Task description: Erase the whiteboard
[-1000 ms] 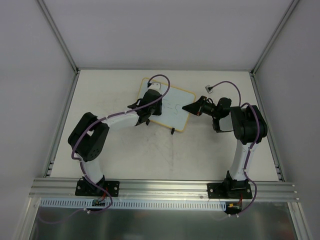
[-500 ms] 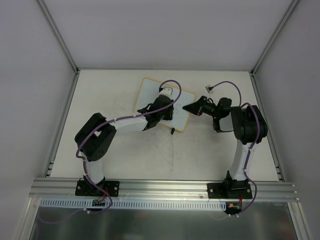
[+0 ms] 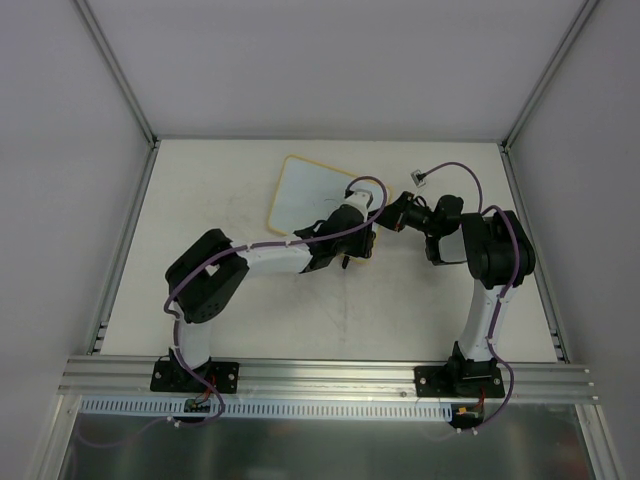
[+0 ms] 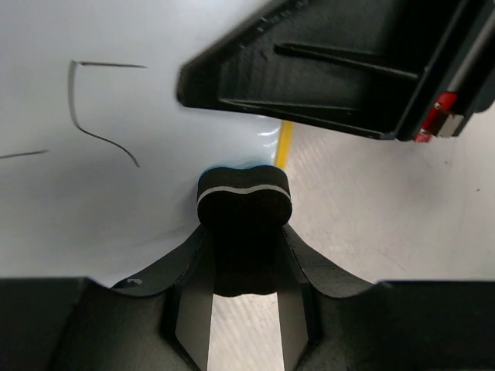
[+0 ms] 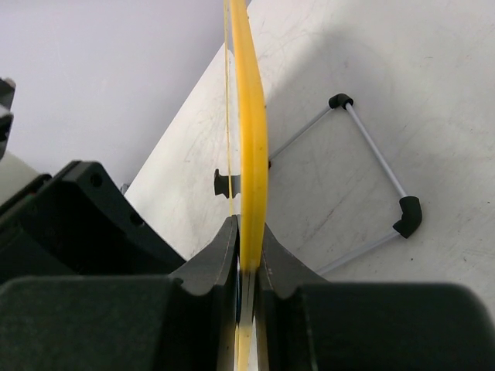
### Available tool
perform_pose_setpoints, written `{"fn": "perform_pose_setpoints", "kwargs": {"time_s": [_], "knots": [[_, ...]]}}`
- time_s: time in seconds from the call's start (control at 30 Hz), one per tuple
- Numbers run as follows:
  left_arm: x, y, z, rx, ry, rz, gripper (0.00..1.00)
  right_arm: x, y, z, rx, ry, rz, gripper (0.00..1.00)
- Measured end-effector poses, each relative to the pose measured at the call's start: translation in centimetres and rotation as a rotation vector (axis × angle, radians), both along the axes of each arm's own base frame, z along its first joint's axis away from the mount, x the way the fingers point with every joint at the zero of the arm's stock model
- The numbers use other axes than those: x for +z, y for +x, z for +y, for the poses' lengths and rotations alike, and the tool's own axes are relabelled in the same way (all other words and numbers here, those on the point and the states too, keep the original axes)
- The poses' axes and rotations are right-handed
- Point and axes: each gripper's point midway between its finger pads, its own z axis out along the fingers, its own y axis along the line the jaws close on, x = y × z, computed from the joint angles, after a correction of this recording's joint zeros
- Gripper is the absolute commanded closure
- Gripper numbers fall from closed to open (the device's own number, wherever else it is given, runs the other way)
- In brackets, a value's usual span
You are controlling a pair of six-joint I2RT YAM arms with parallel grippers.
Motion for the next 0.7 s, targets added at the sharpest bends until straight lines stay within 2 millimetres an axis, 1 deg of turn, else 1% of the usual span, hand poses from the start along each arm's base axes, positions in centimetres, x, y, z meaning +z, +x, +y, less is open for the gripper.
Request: {"fn": "perform_pose_setpoints", "kwargs": {"time_s": [0.07, 0.17, 0.33, 0.43, 0.57, 0.7], "knots": [[-0.2, -0.6, -0.5, -0.011, -0.005, 0.011, 1.00, 0.0, 0.0, 0.0, 0.002, 0.000, -0.001, 1.00], [-0.5, -0.8, -0.6, -0.013, -0.006, 0.021, 1.00, 0.0, 0.0, 0.0, 0.003, -0.001, -0.002, 1.00], [-0.5, -0.4, -0.2, -0.022, -0.024, 0.050, 1.00, 0.0, 0.0, 0.1, 0.001, -0.001, -0.004, 1.00], [-0.5, 0.1, 0.5, -0.038, -0.042, 0.084, 1.00, 0.0, 0.0, 0.1, -0.002, -0.002, -0.004, 1.00], [0.4, 2.2, 2.7, -0.009, -0.069, 0.103, 1.00, 0.0, 0.1, 0.1, -0.005, -0.002, -0.003, 1.00], [1.6, 5.2, 6.2, 0.057, -0.095, 0.100, 1.00, 0.0, 0.1, 0.1, -0.005, -0.002, -0.002, 1.00]]}}
